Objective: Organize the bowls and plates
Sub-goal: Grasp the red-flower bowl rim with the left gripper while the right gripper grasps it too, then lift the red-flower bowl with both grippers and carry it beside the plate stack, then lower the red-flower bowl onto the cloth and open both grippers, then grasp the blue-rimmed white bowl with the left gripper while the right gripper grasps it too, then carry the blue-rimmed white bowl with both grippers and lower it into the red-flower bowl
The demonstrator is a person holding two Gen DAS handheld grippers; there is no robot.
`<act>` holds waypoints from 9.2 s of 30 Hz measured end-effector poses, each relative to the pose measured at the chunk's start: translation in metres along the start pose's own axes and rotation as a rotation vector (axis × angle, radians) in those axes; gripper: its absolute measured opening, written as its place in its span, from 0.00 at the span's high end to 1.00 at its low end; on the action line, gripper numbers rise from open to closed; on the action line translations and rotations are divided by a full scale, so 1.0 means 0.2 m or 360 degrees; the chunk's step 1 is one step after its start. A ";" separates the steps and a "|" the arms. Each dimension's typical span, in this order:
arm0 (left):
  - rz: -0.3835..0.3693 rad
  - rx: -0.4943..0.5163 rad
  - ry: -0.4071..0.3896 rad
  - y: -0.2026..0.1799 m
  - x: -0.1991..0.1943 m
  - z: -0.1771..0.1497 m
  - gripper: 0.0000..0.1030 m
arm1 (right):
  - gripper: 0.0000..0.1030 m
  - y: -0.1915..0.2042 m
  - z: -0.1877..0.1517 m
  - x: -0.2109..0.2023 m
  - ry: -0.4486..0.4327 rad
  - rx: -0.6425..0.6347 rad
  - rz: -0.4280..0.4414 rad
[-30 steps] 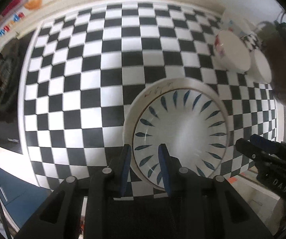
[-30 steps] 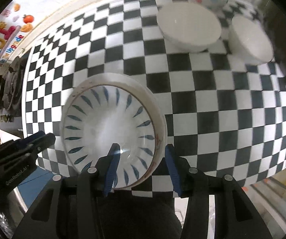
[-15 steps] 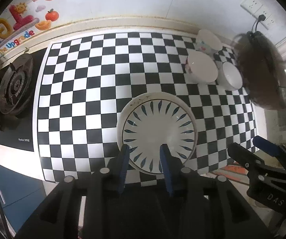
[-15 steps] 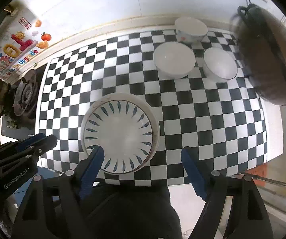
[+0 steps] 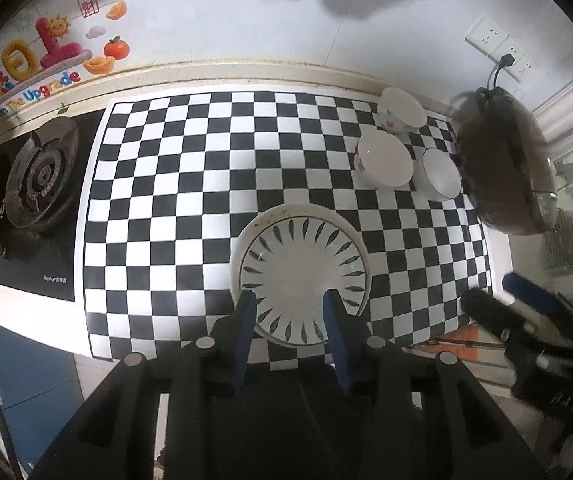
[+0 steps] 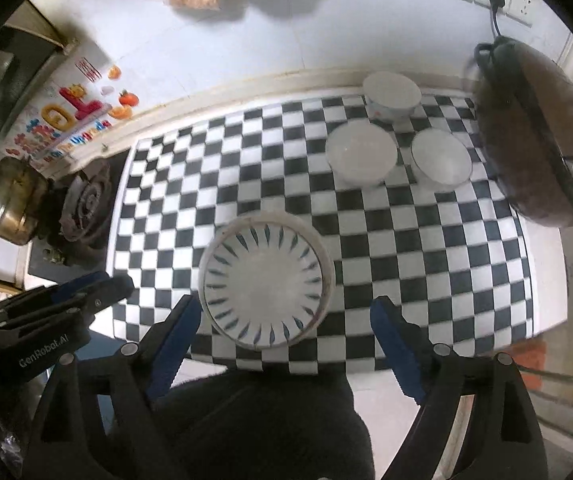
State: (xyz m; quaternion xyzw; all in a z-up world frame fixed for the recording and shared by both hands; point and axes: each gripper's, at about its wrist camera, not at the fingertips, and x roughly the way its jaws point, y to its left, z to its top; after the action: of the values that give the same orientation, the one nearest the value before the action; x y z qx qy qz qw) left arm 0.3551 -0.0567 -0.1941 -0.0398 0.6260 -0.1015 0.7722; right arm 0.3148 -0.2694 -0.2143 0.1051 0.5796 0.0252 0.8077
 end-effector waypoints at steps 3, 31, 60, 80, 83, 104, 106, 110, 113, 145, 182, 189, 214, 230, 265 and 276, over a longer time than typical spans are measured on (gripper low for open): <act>-0.0010 0.0013 -0.0029 -0.04 0.03 0.06 0.69 | 0.14 -0.08 0.06 -0.02 -0.0170 0.0009 -0.0019; -0.0172 -0.0082 0.0434 -0.52 1.34 0.94 0.70 | 0.63 -0.93 1.01 1.25 0.0492 0.0147 0.0010; -0.0080 0.0046 0.0472 -0.64 1.44 0.94 0.88 | 0.93 -0.93 0.95 1.44 0.0595 0.0144 -0.0035; -0.0167 0.0179 0.0569 -0.75 1.23 0.47 0.88 | 0.93 -1.00 0.45 1.05 0.0595 0.0146 -0.0002; -0.0164 0.0194 0.0609 -0.77 1.26 0.39 0.88 | 0.93 -1.00 0.35 1.06 0.0621 0.0145 -0.0005; -0.0085 0.0337 0.0772 -0.89 1.43 0.14 0.87 | 0.93 -1.06 -0.03 1.13 0.0728 0.0210 0.0002; -0.0071 0.0345 0.0772 -0.89 1.44 0.13 0.88 | 0.93 -1.05 -0.02 1.14 0.0732 0.0212 0.0000; -0.0065 0.0350 0.0774 -0.94 1.47 0.13 0.87 | 0.93 -1.03 -0.02 1.15 0.0732 0.0225 0.0004; -0.0064 0.0350 0.0772 -0.95 1.48 0.13 0.88 | 0.93 -1.03 -0.02 1.15 0.0733 0.0227 0.0001; -0.0204 0.0246 0.0453 -1.18 1.33 0.88 0.69 | 0.67 -1.43 0.70 0.95 0.0346 0.0361 -0.0345; -0.0142 0.0378 0.0555 -1.24 1.57 0.89 0.90 | 0.92 -1.40 0.81 1.21 0.0435 0.0292 -0.0309; -0.0155 0.0388 0.0491 -1.21 1.38 0.83 0.90 | 0.92 -1.34 0.77 1.08 0.0378 0.0289 -0.0261; -0.0208 0.0524 0.0520 -1.13 1.01 0.42 0.89 | 0.92 -1.12 0.34 0.60 0.0282 0.0342 -0.0185; -0.0135 0.0529 0.0614 -1.05 1.16 0.22 0.89 | 0.92 -1.09 0.08 0.76 0.0415 0.0371 -0.0112; -0.0064 0.0586 0.0689 -1.10 1.28 0.13 0.88 | 0.92 -1.14 -0.01 0.90 0.0538 0.0400 -0.0019; -0.0026 0.0626 0.0701 -1.11 1.26 0.12 0.87 | 0.92 -1.14 -0.01 0.91 0.0551 0.0381 -0.0016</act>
State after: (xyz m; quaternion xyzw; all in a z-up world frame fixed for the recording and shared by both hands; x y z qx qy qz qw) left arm 0.4035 -0.3263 -0.3886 0.1286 0.7465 -0.2331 0.6098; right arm 0.3536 -0.4614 -0.4290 0.1914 0.7091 -0.0303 0.6780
